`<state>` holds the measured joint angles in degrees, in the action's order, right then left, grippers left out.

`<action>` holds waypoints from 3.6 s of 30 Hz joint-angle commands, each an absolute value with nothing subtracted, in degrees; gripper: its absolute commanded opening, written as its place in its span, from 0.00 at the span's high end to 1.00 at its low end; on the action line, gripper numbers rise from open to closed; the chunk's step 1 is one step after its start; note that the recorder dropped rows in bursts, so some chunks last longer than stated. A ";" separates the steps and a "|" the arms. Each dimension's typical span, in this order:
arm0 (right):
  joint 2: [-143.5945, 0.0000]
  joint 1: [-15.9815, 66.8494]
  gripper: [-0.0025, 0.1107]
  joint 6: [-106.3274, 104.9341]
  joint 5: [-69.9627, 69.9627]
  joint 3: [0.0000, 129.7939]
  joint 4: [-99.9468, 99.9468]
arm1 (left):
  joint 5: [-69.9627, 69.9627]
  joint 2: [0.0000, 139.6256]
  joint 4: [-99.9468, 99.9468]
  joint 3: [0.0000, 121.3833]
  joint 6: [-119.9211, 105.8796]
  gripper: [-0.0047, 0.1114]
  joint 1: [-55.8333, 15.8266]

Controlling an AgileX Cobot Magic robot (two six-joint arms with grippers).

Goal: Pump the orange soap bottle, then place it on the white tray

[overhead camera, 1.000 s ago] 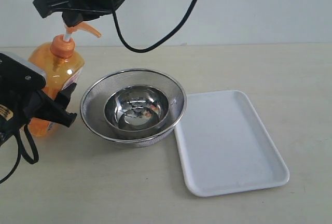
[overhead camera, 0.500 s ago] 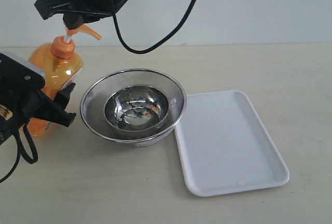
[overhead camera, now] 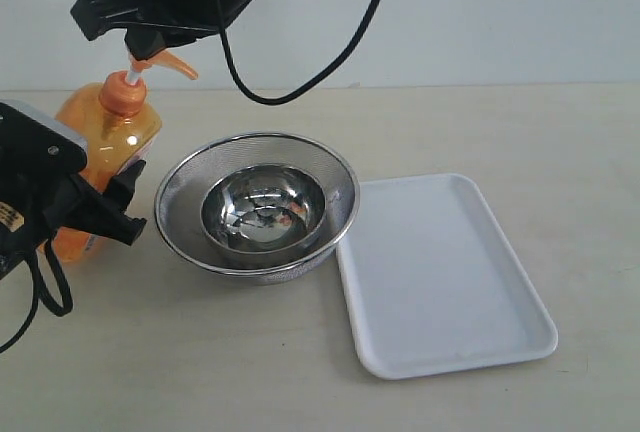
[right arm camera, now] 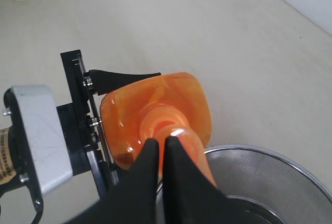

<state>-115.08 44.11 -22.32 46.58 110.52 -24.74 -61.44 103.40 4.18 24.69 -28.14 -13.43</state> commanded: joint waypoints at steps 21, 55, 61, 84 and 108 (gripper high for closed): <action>-104.01 44.50 0.98 -18.26 45.85 108.67 -14.36 | -63.99 102.60 -0.55 25.36 -25.29 0.92 -14.48; -107.93 44.42 0.98 -19.27 42.22 108.67 -15.25 | -63.76 102.60 -0.55 25.36 -25.51 0.92 -14.48; -109.48 42.88 0.98 -19.27 36.72 108.67 -15.28 | -63.55 102.60 -0.78 25.36 -25.51 0.92 -14.48; -109.72 42.23 0.98 -18.41 47.53 108.67 -12.28 | -63.77 102.60 -0.77 25.36 -25.51 0.92 -14.48; -110.81 44.16 0.98 -21.33 47.22 108.67 -21.70 | -63.97 102.60 -0.92 25.36 -25.51 0.92 -14.48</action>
<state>-109.79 43.96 -20.86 46.66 108.72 -21.16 -61.75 103.40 -0.56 25.13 -25.68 -14.02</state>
